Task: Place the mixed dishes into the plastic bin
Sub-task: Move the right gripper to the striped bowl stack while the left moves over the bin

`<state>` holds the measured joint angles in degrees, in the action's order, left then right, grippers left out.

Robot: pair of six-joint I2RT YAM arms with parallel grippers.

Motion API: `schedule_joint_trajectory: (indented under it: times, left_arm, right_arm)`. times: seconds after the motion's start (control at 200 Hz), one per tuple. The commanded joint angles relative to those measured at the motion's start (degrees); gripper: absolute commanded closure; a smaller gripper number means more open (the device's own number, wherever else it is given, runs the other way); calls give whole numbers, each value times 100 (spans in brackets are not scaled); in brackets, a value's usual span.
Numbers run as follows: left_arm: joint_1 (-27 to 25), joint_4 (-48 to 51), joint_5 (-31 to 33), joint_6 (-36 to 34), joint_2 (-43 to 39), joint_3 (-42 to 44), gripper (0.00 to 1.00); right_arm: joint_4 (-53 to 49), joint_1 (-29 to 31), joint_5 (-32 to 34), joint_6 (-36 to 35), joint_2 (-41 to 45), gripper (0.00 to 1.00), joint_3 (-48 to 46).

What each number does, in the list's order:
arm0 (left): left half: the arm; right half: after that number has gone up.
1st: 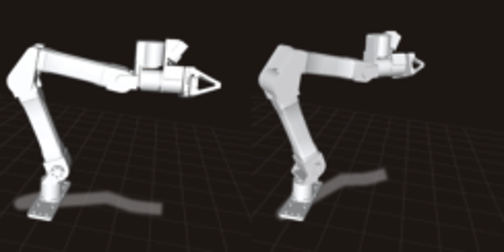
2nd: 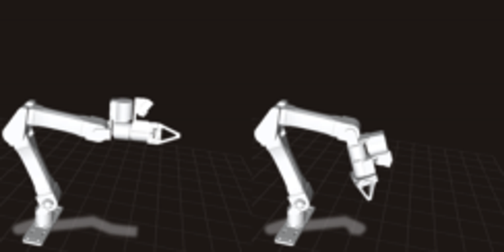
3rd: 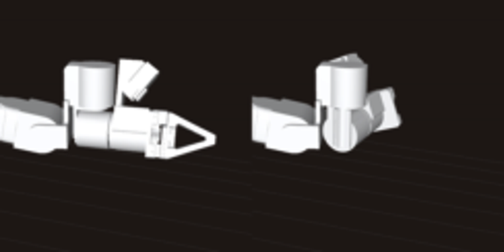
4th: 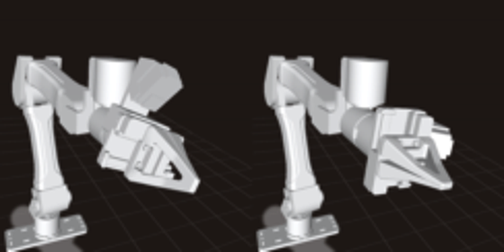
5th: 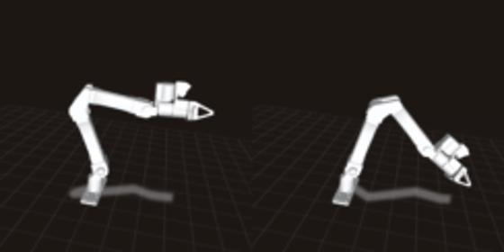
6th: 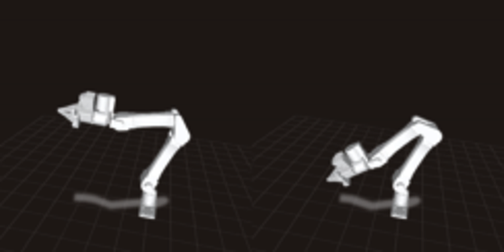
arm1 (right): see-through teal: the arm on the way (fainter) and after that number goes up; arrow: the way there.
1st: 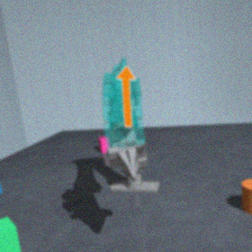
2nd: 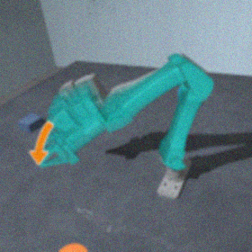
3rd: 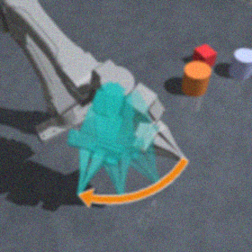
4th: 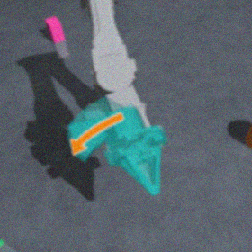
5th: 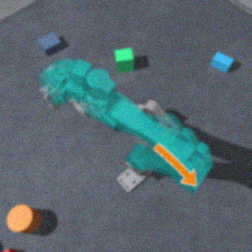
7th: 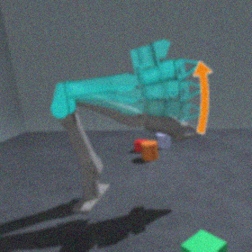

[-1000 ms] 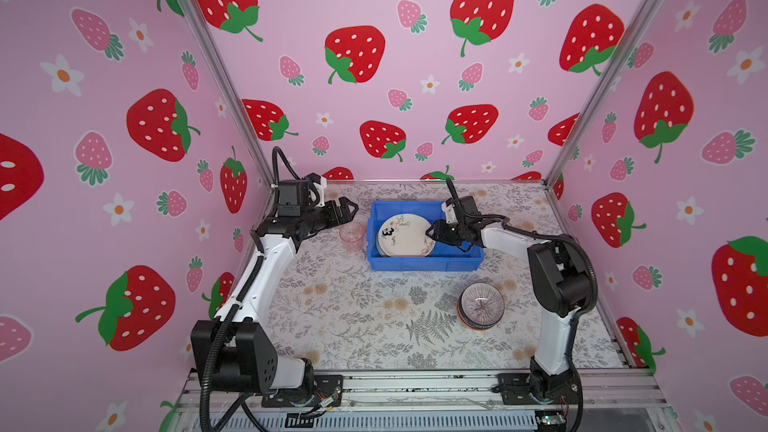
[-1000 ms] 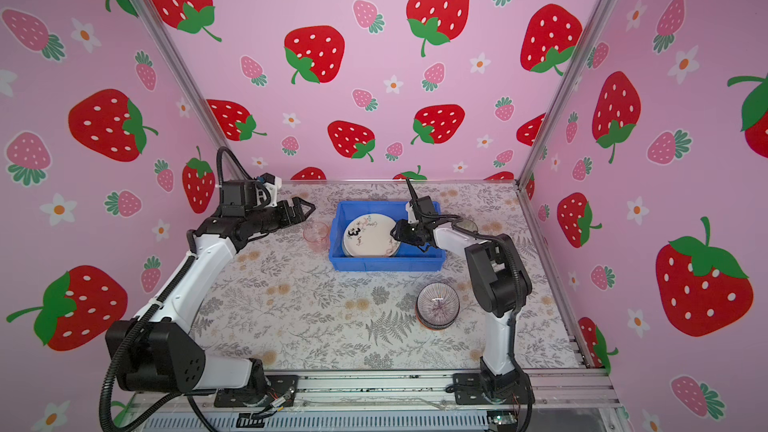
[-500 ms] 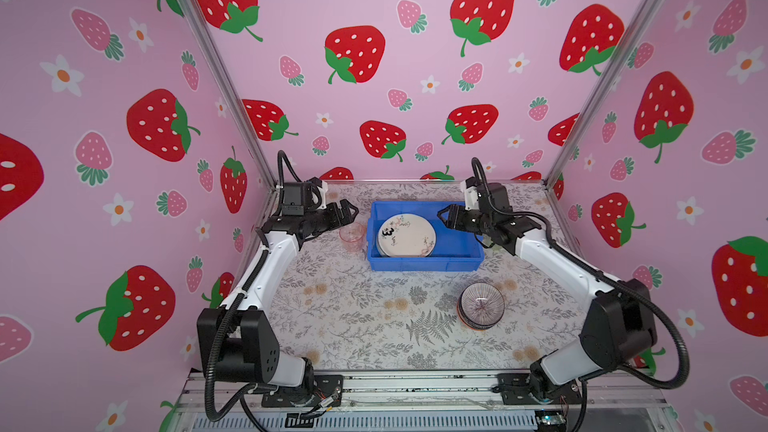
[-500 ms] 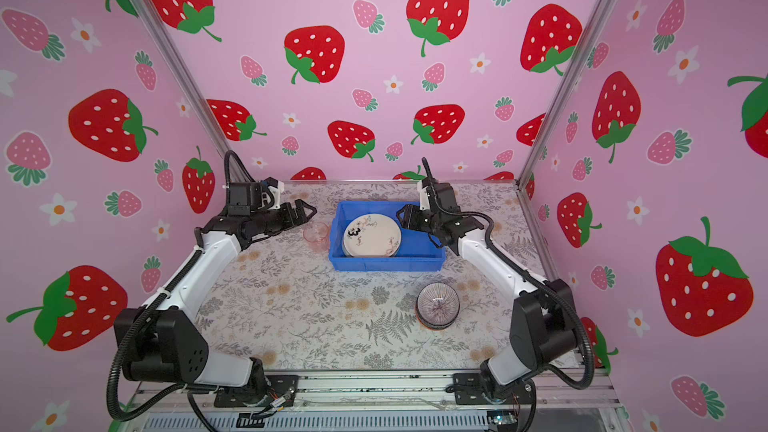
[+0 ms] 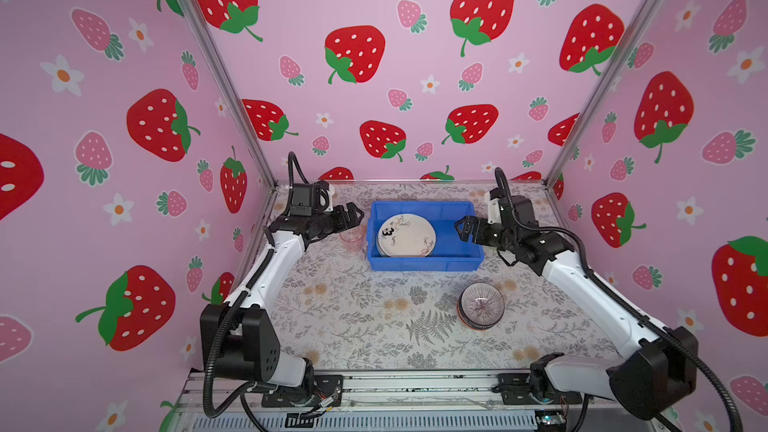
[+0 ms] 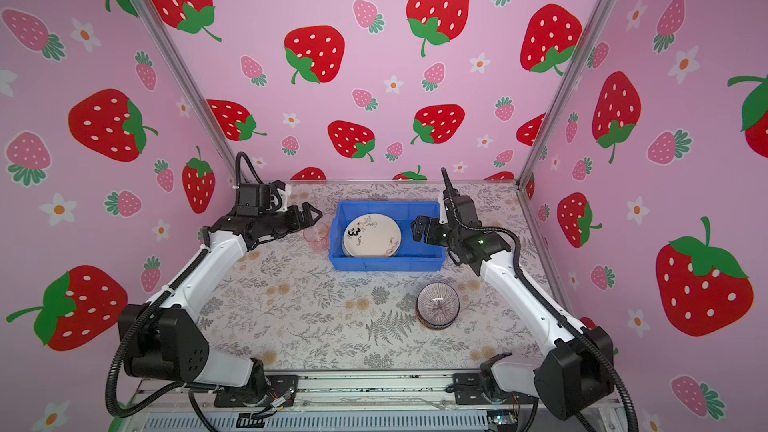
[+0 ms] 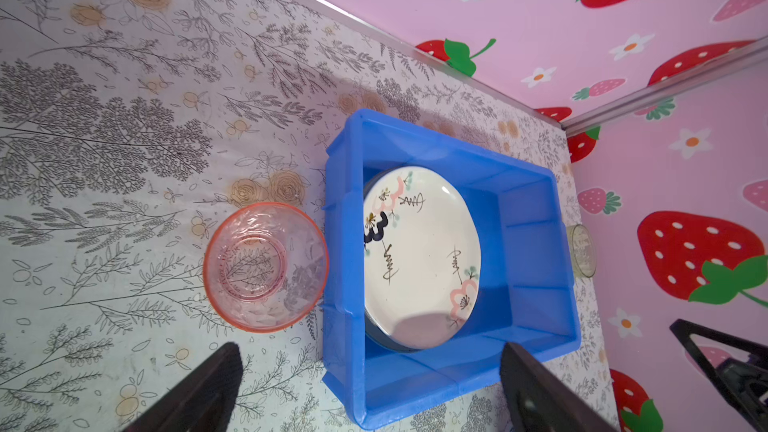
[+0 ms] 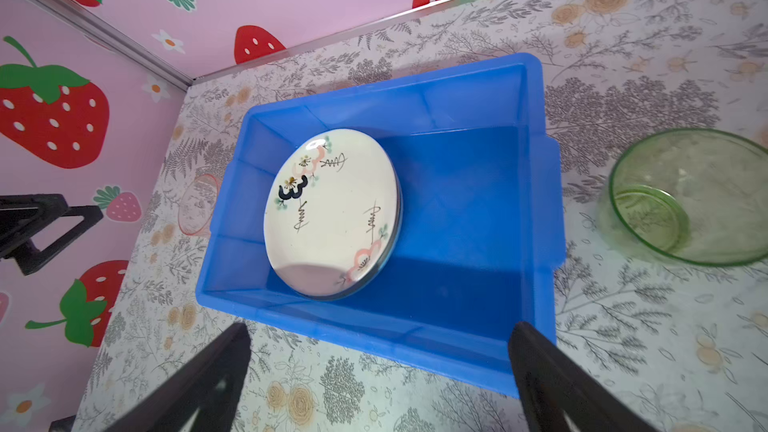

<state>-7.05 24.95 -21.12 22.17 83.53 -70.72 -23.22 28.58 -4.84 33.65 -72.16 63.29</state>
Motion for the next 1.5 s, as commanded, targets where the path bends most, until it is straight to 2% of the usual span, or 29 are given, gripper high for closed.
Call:
schedule_joint_trajectory:
  times: [0.0,0.165,0.27,0.365,0.5,0.58,0.715,0.895,1.131,1.491]
  left_arm:
    - [-311,351,297,-139,-233,-63,1]
    - [-491,502,-404,-142,-455,141,1]
    - [-653,724,-591,-344,-634,159,1]
    - [-794,851,-701,-505,-731,128,1]
    - [-1051,684,-857,-525,-649,56,1]
    - [-1254,634,-866,-539,-419,-124,1]
    - [-1524,635,-944,-522,100,-633,1]
    - [-1878,649,-1026,-556,594,-1208,1]
    - [-2063,535,-1043,-534,719,-1011,1]
    - [-2127,547,-880,-556,696,-908,1]
  right_arm:
    - [-553,-56,418,18,345,1,-88]
    - [-972,-169,459,36,597,1,-163]
    - [-1087,-340,87,73,769,1,-288]
    - [-1485,-373,245,58,842,1,-211]
    - [-2227,-375,379,-13,884,13,-21]
    - [-2563,-370,319,6,964,25,21]
    - [-3037,-369,195,75,1161,41,41]
    - [-3664,-329,169,151,1463,51,-41]
    - [-4221,-60,176,254,1565,52,-315]
    - [-4174,362,273,536,1596,58,-850]
